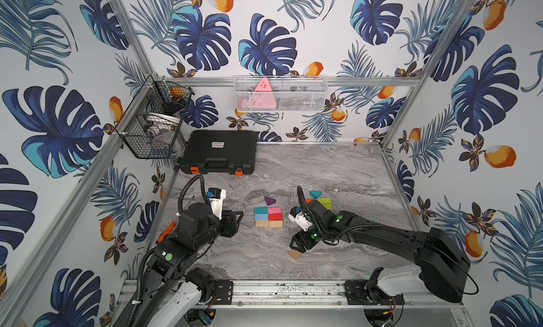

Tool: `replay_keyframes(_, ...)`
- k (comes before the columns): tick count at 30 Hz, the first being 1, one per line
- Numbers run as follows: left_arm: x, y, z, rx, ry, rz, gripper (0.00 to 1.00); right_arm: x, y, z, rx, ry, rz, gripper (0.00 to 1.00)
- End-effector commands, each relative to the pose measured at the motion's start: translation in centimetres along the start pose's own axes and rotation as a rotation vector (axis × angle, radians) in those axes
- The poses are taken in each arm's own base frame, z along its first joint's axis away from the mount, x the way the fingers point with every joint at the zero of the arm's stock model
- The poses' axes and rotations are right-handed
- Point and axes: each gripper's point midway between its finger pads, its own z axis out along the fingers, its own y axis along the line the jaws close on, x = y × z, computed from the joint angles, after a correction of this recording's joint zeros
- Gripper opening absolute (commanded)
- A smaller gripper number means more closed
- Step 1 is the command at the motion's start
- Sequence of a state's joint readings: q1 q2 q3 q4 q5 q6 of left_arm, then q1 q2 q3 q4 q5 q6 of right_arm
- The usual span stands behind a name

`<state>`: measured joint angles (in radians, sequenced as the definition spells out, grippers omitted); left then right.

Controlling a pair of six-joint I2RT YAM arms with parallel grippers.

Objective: Assemble a piece of candy with building blocks
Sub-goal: Pick up the building block from the center of the board.

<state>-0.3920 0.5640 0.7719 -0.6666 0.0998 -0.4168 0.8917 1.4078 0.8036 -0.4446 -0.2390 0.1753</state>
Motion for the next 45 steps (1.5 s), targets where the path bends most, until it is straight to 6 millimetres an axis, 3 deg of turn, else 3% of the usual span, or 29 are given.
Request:
replay_keyframes(1, -0.6, -0.2, 0.0, 0.008, -0.023, 0.014, 0.53, 0.9, -0.5, 0.5, 0.076, 0.058, 0.018, 0.79)
replay_keyframes(9, -0.6, -0.3, 0.1, 0.015, -0.022, 0.016, 0.53, 2.9, 1.0, 2.1, 0.121, 0.129, -0.013, 0.75)
replay_keyframes(15, -0.6, -0.3, 0.2, 0.014, -0.017, 0.019, 0.54, 4.0, 1.1, 2.9, 0.158, 0.183, -0.034, 0.62)
replay_keyframes(29, -0.6, -0.3, 0.2, 0.013, -0.018, 0.018, 0.54, 4.3, 1.7, 3.2, 0.214, 0.205, -0.079, 0.30)
replay_keyframes(34, -0.6, -0.3, 0.2, 0.012, -0.020, 0.018, 0.54, 2.8, 2.4, 2.2, 0.206, 0.156, -0.139, 0.22)
replay_keyframes(37, -0.6, -0.3, 0.1, 0.012, -0.024, 0.018, 0.54, 0.6, 3.4, 1.0, 0.186, 0.087, -0.235, 0.21)
replay_keyframes(39, -0.7, -0.2, 0.0, 0.008, -0.026, 0.017, 0.54, -1.0, 4.1, 0.4, 0.167, 0.026, -0.360, 0.21)
replay_keyframes(42, -0.7, -0.2, -0.1, 0.005, -0.030, 0.014, 0.53, -3.0, 3.6, 0.0, 0.211, -0.032, -0.499, 0.21)
replay_keyframes(45, -0.9, 0.0, -0.4, -0.004, -0.045, 0.013, 0.53, -4.5, 3.5, 0.7, 0.189, -0.075, -0.642, 0.19)
